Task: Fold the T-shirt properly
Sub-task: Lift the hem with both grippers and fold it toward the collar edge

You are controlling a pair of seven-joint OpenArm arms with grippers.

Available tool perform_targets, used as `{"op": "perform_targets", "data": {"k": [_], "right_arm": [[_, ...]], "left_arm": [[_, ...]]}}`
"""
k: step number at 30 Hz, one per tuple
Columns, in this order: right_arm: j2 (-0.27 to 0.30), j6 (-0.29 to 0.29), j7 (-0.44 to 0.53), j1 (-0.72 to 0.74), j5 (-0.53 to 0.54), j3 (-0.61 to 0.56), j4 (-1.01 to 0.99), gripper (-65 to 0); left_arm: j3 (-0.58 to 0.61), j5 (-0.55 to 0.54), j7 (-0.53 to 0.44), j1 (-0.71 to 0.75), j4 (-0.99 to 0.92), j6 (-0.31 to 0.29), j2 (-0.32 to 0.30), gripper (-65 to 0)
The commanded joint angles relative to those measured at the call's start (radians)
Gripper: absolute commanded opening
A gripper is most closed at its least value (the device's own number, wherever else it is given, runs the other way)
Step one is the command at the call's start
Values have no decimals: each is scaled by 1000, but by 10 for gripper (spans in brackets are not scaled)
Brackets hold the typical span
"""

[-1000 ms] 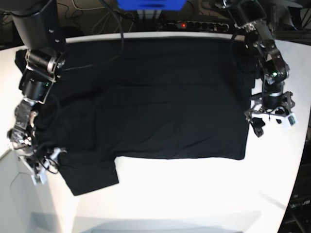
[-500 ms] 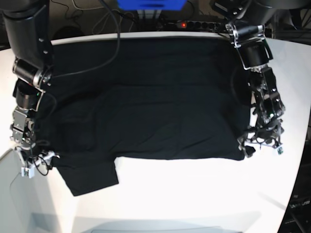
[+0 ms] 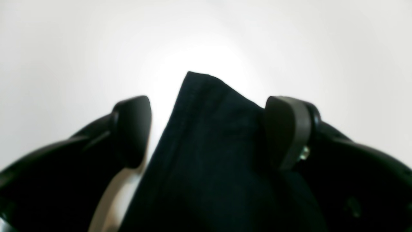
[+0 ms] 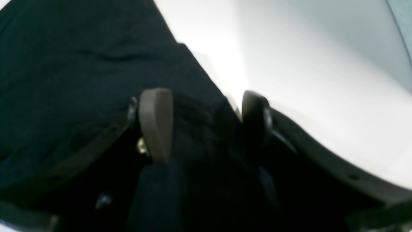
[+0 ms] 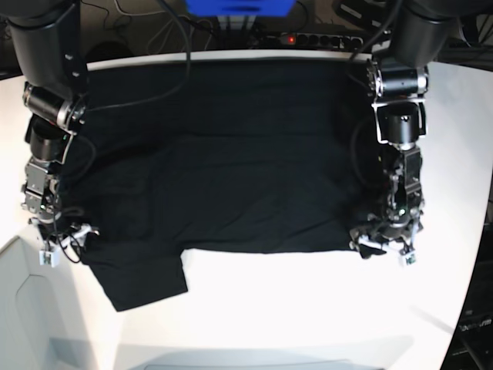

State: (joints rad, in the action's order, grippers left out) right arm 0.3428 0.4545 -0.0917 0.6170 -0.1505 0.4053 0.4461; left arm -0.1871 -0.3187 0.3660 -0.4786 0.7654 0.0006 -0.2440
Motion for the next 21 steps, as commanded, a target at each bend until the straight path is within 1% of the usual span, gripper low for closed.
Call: {"op": "perform_targets", "data": {"k": [1,5,8,9,12,18,19,20,21], "right_arm": [[17,-1,25,16,10,2,15,-300],[16,-1,25,1,10,2,15,-303],[8,-1,25,-19,10,1,1,-306],[6,-1,25,-21,10,1,-3,-319],[3,-1,23,-24,10,1,-3,-401],[2,-1,23,-24,10,1,-3,-650],[2,-1,23,-24,10,1,-3,-650],[2,-1,23,-24,10,-1,-3,-650],[2,-1,23,-24,10,-1,-3,-650]], "left_arm": [[-1,0,-28,-39,-16,0,-10,-120],[-1,0,-57,-56,-91,-4,-7,-120],[-1,0,-58,-56,-105,-4,-5,-120],[-1,0,-58,-56,-105,-4,-4,-120],[1,0,-55,-56,-106,-4,10,-120],[2,0,-48,-44,-119,-6,15,-132],[7,0,-48,-44,-129,-6,15,-151],[19,0,-51,-44,-137,-6,15,-191],[36,0,-52,-44,-142,-6,15,-245]]}}
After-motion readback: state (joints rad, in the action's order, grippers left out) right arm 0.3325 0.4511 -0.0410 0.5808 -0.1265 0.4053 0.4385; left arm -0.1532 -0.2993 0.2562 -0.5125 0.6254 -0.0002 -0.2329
